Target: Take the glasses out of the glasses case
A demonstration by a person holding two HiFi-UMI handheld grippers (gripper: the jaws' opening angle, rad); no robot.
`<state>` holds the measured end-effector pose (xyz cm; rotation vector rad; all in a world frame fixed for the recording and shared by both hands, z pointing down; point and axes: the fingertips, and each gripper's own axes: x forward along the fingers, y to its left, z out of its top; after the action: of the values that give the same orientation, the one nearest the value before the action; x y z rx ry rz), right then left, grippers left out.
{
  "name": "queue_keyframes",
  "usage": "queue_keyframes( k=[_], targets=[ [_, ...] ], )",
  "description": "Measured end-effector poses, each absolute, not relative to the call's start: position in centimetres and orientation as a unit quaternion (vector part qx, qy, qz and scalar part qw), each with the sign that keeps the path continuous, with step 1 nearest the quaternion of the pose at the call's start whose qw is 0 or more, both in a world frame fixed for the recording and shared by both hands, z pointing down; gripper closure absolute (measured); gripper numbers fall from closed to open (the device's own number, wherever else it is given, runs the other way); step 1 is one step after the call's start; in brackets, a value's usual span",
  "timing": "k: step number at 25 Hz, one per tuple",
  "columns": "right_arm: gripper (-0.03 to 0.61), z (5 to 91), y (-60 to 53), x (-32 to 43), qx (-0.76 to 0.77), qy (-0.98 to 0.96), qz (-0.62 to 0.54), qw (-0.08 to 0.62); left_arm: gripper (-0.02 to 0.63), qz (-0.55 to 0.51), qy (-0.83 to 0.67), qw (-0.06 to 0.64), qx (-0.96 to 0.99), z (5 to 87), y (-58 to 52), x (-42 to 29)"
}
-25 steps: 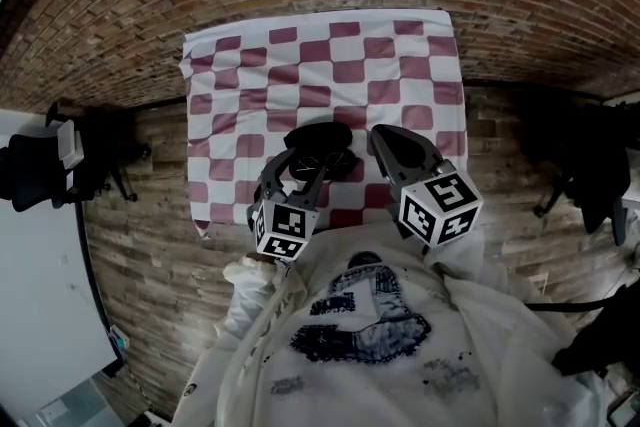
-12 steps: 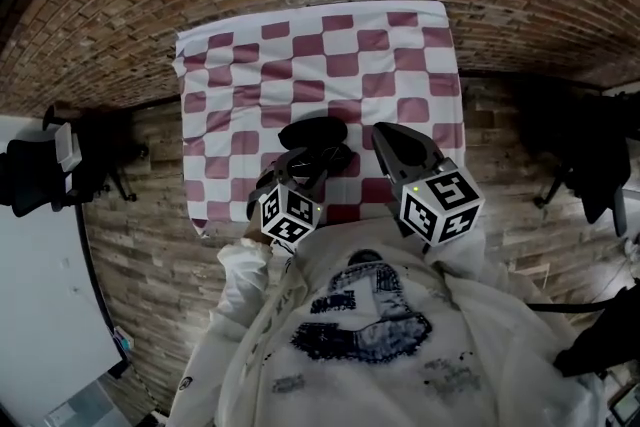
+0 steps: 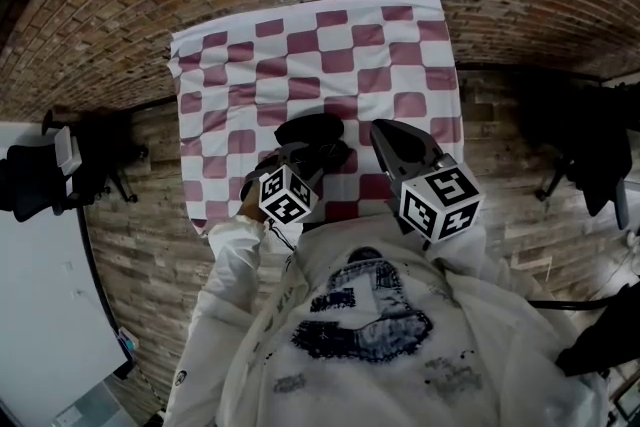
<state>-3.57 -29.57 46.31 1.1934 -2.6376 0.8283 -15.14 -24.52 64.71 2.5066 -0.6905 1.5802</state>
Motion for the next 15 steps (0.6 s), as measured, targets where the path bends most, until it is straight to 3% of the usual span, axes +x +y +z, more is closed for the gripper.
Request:
queue_keyframes(
  k=[3,15],
  targets=[
    [0.565,46.5,-29.7,-3.4,0.396,-0.873,0.278,0.065,0.45,0.543,-0.208,0.031,0.813,65.2,-24.9,-15.3],
    [0.565,46.3,-30.3,-3.1,0.403,-0.869,0.28,0.063,0.496,0.577,-0.146,0.028,0.803,67.8,-24.1,-14.8]
  ],
)
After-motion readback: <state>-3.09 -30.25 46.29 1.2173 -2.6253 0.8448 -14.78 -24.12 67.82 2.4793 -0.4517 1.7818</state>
